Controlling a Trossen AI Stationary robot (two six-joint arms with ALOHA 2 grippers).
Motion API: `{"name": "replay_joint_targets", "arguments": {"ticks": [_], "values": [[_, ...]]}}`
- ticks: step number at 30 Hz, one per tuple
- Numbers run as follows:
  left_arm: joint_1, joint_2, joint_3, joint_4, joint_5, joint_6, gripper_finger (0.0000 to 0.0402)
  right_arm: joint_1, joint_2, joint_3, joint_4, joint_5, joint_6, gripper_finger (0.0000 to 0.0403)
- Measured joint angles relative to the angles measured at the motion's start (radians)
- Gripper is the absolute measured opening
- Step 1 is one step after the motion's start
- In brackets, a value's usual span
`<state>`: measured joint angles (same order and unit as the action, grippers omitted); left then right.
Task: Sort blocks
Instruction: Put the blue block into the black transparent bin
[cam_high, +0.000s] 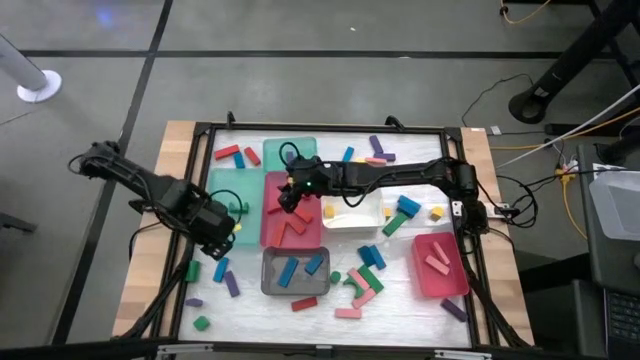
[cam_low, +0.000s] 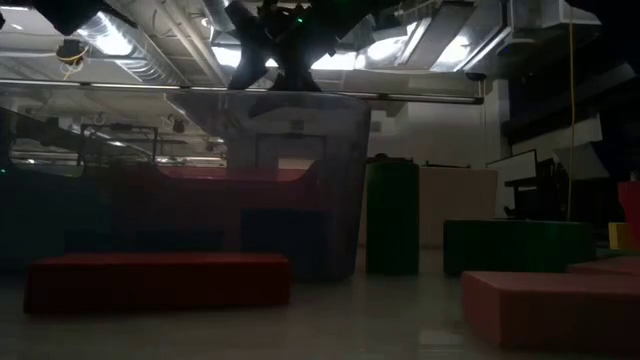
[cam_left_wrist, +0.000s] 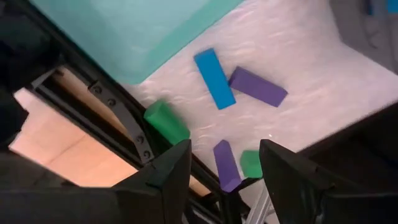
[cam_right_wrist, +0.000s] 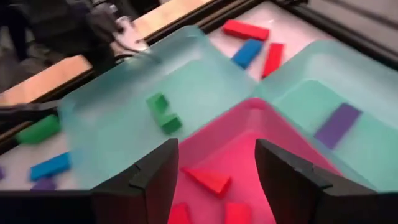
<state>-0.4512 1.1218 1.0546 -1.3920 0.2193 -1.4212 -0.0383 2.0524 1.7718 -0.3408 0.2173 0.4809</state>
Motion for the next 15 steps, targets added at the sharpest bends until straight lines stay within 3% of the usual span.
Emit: {"name": "replay_joint_targets", "arguments": {"ticks": [15], "values": [[-0.128,0.232,0.000,0.104,-0.052,-0.123,0.0177,-0.055,-0.059,0.001,0.002,-0.359,0.001,0.0205]]}}
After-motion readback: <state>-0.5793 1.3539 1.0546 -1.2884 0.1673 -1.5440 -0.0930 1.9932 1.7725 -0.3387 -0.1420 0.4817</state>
